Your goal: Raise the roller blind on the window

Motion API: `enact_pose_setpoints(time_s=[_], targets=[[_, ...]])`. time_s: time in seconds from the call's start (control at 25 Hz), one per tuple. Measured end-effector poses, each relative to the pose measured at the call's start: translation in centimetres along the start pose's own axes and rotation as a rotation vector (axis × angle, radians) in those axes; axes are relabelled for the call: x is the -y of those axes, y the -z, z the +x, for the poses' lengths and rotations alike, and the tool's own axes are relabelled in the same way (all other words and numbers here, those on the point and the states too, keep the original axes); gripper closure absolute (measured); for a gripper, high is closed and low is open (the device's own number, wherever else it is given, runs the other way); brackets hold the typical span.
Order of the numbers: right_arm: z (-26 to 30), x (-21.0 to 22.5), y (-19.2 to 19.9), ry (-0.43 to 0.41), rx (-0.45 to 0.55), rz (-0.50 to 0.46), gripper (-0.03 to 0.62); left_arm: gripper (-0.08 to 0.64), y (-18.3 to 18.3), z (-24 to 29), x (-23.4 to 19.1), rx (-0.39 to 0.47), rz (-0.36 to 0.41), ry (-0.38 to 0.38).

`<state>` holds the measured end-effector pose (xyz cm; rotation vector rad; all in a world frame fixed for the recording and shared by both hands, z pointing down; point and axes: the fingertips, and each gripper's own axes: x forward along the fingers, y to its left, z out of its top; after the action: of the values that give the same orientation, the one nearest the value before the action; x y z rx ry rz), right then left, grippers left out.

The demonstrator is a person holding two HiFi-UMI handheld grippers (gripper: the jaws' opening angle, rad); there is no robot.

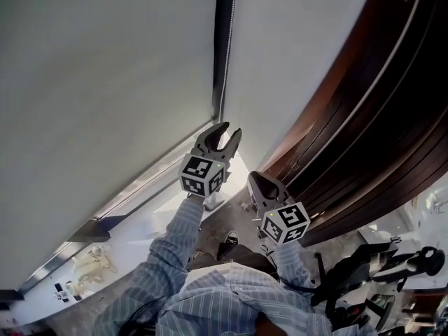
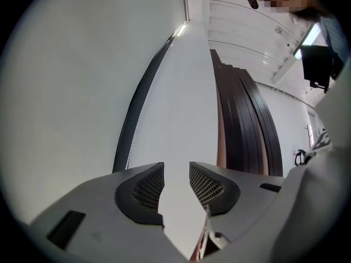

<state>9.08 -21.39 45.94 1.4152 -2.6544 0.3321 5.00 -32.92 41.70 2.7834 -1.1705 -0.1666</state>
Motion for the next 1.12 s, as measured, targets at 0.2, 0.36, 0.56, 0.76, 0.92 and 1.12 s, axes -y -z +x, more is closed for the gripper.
enact_pose_setpoints(time_s=[0.2, 0.36, 0.56, 0.76, 0.92, 1.12], targets=[[0.7, 2.3, 0.7, -0.057, -0.056, -0.021, 0.587, 0.44, -2.2, 5.7, -1.5, 0.011, 0.031, -0.044], [1.7, 2.6, 1.2, -0.094, -0.077, 0.001, 0.588, 0.44, -4.0, 7.9, -2.6, 0.022, 0.059, -0.044], [2.0, 3.4, 0.6, -0.097, -0.041, 0.092, 0.588, 0.44, -6.2, 9.9, -3.1, 0.044, 0.08, -0.017], [1.9, 3.5, 0.0, -0.06, -0.02, 0.104, 0.588, 0.448, -7.7, 10.7, -2.7, 0.084, 0.051, 0.047], [1.9, 3.0, 0.3, -0.045, -0.016, 0.112, 0.588, 0.541, -8.1, 10.2, -2.7, 0.122, -0.022, 0.094], [1.5, 2.7, -2.5, -0.034, 0.061, 0.06, 0.588, 0.543, -6.4, 9.0, -2.8, 0.075, -0.045, 0.13]])
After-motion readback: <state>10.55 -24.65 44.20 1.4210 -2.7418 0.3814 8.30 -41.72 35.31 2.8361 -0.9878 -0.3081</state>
